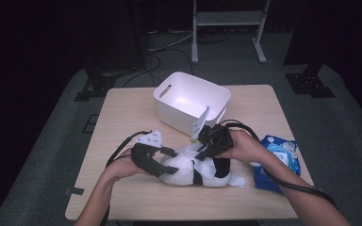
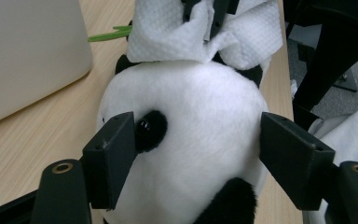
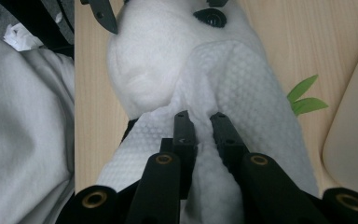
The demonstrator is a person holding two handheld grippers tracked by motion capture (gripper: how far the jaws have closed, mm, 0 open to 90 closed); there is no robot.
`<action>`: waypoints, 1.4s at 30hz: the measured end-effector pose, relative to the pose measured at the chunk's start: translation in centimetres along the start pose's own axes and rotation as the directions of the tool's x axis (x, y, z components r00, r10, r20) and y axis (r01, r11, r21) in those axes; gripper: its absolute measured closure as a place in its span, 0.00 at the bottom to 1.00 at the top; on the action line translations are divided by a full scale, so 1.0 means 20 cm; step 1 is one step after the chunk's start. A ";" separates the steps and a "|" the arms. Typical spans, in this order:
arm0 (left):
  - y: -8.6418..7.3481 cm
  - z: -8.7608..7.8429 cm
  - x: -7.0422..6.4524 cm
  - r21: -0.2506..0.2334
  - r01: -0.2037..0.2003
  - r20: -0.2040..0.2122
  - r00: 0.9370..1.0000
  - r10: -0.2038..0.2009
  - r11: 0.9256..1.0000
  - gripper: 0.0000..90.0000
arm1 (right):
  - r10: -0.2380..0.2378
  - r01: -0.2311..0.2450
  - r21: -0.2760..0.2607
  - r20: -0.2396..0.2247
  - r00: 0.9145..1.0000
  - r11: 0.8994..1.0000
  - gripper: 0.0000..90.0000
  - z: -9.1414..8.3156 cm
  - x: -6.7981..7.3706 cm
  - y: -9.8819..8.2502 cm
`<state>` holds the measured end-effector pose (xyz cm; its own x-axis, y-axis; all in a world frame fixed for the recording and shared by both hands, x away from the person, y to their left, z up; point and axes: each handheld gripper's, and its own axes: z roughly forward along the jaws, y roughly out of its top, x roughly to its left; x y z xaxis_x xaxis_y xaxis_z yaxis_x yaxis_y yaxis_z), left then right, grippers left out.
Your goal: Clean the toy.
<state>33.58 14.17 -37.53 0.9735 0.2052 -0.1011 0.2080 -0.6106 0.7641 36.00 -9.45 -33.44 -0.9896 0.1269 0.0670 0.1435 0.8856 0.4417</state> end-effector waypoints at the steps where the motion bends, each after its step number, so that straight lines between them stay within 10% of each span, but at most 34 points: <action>1: 0.00 0.00 0.00 -0.001 -0.002 0.001 1.000 0.002 1.000 0.30 | 0.000 0.000 0.002 -0.008 1.000 1.000 0.90 0.00 0.00 0.00; 13: -0.01 0.04 0.01 0.040 0.005 0.009 1.000 -0.005 0.999 0.27 | -0.030 0.031 0.019 -0.065 0.997 0.999 0.91 0.01 0.04 0.02; 22: -0.03 0.05 -0.02 0.062 -0.042 0.014 0.999 0.041 0.997 0.27 | -0.065 0.065 -0.001 0.021 0.998 0.998 0.91 0.01 0.04 0.11; 42: -0.06 0.06 -0.06 0.081 -0.029 0.004 1.000 0.029 0.996 0.15 | 0.035 -0.035 0.013 -0.070 0.997 0.999 0.90 -0.01 0.03 -0.20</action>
<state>32.29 13.65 -39.06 0.9794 0.1844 -0.0820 0.1869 -0.6761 0.7127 34.82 -12.92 -34.94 -0.9813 0.1266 0.1450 0.1775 0.8864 0.4275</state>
